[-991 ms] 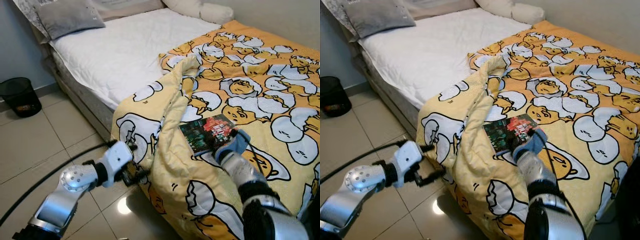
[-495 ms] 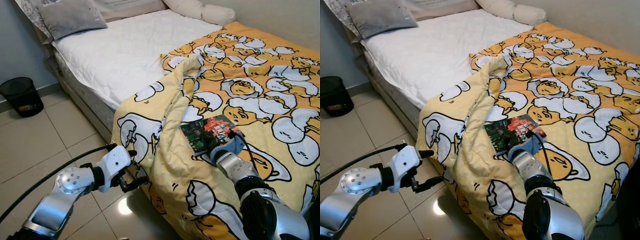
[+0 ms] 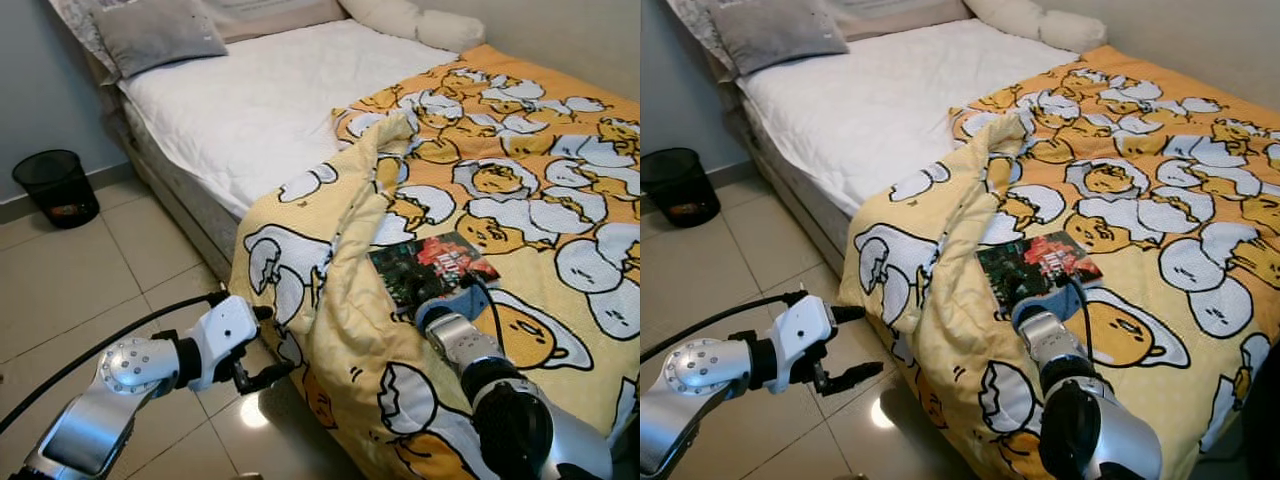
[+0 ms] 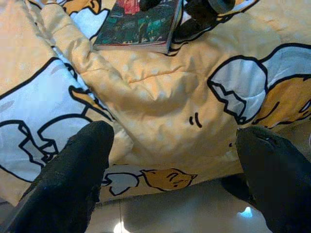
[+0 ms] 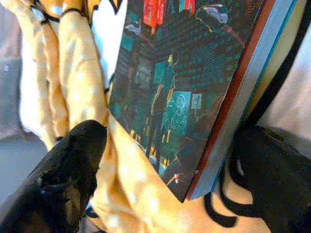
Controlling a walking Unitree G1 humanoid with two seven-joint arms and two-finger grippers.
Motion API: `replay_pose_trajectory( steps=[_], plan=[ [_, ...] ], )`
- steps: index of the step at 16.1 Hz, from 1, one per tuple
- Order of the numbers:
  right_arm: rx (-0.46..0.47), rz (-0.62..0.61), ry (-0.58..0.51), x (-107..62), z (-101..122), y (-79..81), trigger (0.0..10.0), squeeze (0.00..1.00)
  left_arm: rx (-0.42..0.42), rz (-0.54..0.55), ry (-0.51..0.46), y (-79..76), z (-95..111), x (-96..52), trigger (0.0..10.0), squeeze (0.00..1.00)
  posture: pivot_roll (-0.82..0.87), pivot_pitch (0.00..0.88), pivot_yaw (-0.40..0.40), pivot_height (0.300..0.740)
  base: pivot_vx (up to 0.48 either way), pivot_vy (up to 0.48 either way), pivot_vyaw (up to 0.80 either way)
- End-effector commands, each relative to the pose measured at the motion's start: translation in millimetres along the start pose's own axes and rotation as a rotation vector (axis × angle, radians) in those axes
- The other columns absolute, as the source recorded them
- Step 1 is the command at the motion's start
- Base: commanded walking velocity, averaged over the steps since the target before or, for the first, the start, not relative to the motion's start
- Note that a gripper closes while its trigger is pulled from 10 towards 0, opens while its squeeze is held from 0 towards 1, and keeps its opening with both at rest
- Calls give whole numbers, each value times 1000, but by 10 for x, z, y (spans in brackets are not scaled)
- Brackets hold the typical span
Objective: Clean up the room
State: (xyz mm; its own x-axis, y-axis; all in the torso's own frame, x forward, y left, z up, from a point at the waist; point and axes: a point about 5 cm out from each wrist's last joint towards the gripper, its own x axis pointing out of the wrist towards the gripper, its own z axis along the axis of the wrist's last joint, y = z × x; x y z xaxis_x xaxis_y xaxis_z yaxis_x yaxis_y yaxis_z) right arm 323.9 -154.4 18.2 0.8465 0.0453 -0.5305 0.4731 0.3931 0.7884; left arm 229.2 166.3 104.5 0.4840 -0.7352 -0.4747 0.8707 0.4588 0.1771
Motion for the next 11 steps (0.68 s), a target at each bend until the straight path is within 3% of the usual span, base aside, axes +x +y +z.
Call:
replay_pose_trajectory(
  steps=[1,2,5,8,9,10,11],
  plan=[
    [84,71,-40,20,47,141,10000,176,20,-11,-12,28,85,-28,10000,937,298,0,12,740,0,0,0],
    [100,91,-50,23,58,178,10000,0,24,-15,-13,36,101,-29,10000,941,298,0,12,740,0,0,0],
    [150,188,-92,37,128,378,10000,0,37,-14,-9,69,169,-78,10000,937,350,0,9,740,0,0,0],
    [49,109,-103,45,120,349,10000,0,32,-8,0,38,184,-115,10000,933,382,27,1,740,0,0,0],
    [5,68,-100,44,77,300,8431,0,27,-8,8,4,181,-137,10000,933,393,41,5,740,0,0,0],
    [-1,31,-91,41,43,245,8392,0,26,-14,14,-23,179,-143,10000,933,400,52,5,740,0,0,0],
    [4,18,-85,39,17,216,10000,0,22,-16,16,-45,185,-153,10000,937,404,59,5,740,0,0,0]
  ],
)
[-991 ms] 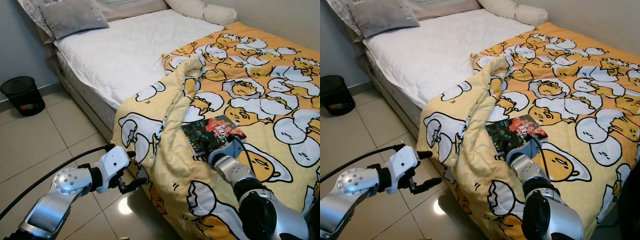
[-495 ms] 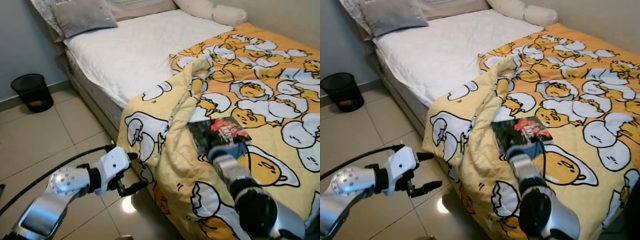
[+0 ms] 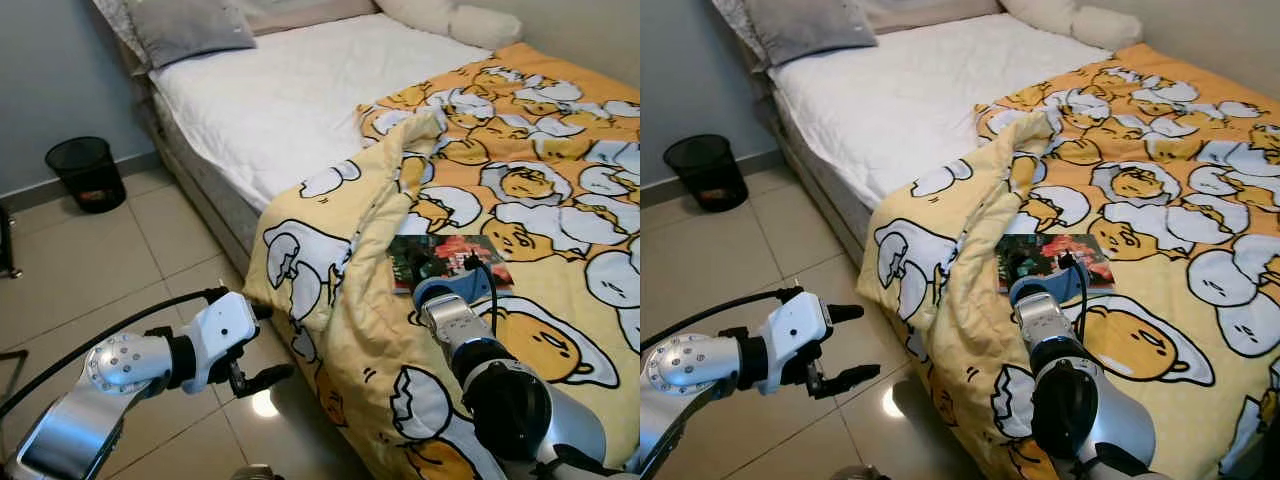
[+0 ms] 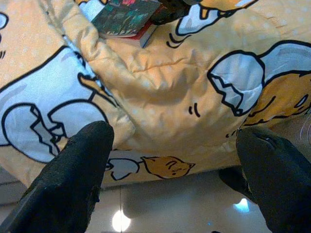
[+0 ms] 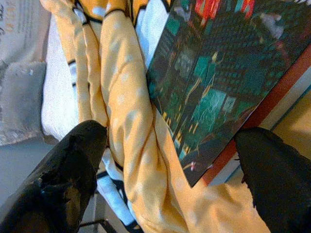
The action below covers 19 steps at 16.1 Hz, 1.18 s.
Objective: Clean up the room
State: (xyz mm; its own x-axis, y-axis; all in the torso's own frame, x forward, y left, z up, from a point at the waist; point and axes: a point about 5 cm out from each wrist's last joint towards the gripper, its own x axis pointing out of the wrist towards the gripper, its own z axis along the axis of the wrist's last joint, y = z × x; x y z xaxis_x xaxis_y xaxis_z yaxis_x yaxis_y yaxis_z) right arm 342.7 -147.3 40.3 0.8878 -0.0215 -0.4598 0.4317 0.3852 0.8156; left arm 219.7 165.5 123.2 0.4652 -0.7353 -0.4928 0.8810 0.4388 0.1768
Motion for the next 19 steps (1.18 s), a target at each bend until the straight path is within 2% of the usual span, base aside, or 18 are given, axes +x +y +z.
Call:
replay_pose_trajectory(
  steps=[1,5,19],
  plan=[
    [21,-30,11,-18,-50,-89,10000,0,6,5,-1,-7,31,-35,10000,937,404,64,6,740,0,0,0],
    [58,-87,-12,-49,-40,-247,10000,0,-4,3,4,-42,38,-26,10000,933,392,60,15,740,0,0,0],
    [62,-86,-14,-50,-36,-253,10000,0,-5,3,4,-46,40,-26,10000,933,390,59,15,740,0,0,0]
  ],
)
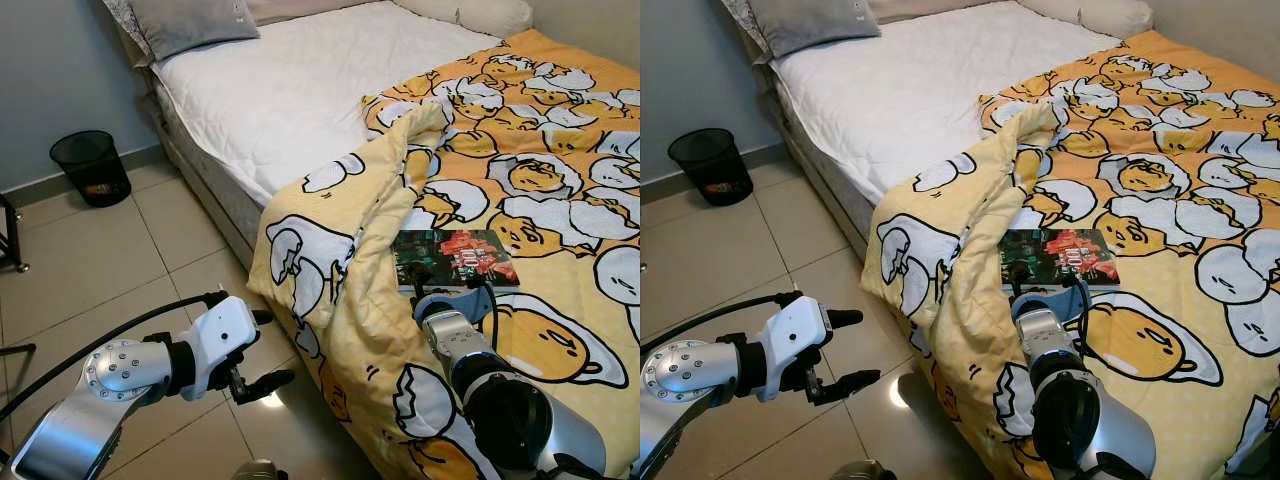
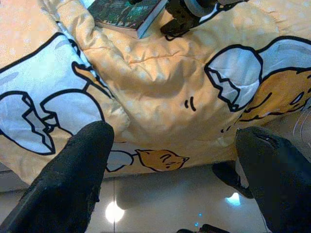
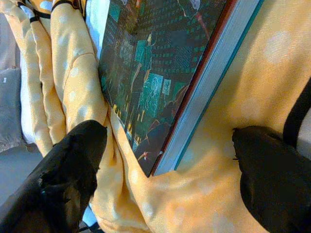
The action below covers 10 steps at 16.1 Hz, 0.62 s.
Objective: Clean up the room
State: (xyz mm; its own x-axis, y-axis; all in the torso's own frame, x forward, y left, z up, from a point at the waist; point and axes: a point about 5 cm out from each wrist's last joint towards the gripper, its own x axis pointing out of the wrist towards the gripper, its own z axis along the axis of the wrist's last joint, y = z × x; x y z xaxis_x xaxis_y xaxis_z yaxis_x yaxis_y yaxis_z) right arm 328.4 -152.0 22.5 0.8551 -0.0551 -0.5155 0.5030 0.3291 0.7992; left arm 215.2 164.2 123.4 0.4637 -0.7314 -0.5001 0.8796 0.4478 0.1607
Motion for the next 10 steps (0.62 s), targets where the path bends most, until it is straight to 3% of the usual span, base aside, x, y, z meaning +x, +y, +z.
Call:
replay_pose_trajectory(
  steps=[1,3,4,7,10],
  plan=[
    [5,-14,-5,-3,8,-27,10000,0,14,4,-5,-2,36,-14,10000,933,390,59,15,740,0,0,0],
    [8,-7,-10,-3,20,-27,10000,0,12,4,-4,-5,43,-14,10000,941,388,57,16,740,0,0,0],
    [102,196,-93,27,254,304,10000,0,3,8,-14,-6,64,-25,10000,933,386,80,19,740,0,0,0],
    [158,362,-151,16,410,554,10000,0,3,12,-27,21,88,-11,10000,941,375,69,18,740,0,0,0],
    [137,387,-152,13,443,596,10000,0,8,20,-32,64,99,13,10000,937,371,61,9,740,0,0,0]
  ],
)
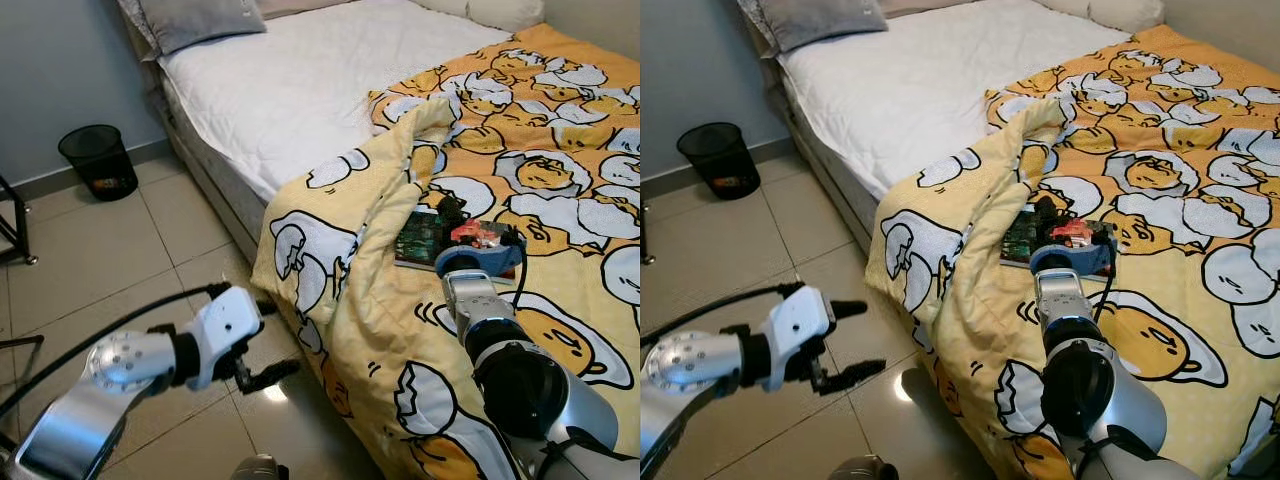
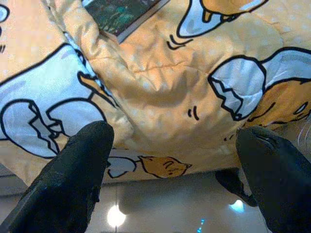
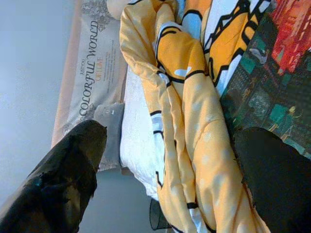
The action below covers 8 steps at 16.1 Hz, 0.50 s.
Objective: Clean up the room
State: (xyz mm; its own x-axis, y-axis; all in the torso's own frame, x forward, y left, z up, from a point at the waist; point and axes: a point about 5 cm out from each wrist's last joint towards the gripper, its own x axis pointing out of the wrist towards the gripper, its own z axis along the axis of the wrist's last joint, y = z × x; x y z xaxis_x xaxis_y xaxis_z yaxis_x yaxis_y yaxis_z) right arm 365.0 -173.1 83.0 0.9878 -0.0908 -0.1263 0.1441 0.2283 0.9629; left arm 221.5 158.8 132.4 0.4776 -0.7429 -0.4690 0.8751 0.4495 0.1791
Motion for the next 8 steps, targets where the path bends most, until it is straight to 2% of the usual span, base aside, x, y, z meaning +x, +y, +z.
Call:
replay_pose_trajectory(
  steps=[1,4,5,6,7,8],
  plan=[
    [-9,-37,0,-13,12,-50,10000,0,-8,11,3,21,-18,-9,10000,937,372,58,4,740,0,0,0],
    [-60,-89,24,-49,-12,-143,10000,0,-27,34,-3,-11,-41,-19,10000,933,358,30,-16,740,0,0,0],
    [-111,-86,44,-61,-20,-161,10000,0,-69,88,-30,-1,-41,-20,10000,933,335,0,-25,740,0,0,0],
    [-159,-71,54,-75,-13,-178,10000,0,-131,170,-45,32,-63,-15,10000,867,298,0,-33,740,0,0,0],
    [-275,-38,82,-111,22,-222,10000,0,-242,334,-84,109,-105,-26,10000,780,268,0,-34,740,0,0,0],
    [-358,-14,95,-142,45,-244,10000,0,-283,391,-106,136,-135,-26,10000,651,189,0,-23,740,0,0,0]
  ],
)
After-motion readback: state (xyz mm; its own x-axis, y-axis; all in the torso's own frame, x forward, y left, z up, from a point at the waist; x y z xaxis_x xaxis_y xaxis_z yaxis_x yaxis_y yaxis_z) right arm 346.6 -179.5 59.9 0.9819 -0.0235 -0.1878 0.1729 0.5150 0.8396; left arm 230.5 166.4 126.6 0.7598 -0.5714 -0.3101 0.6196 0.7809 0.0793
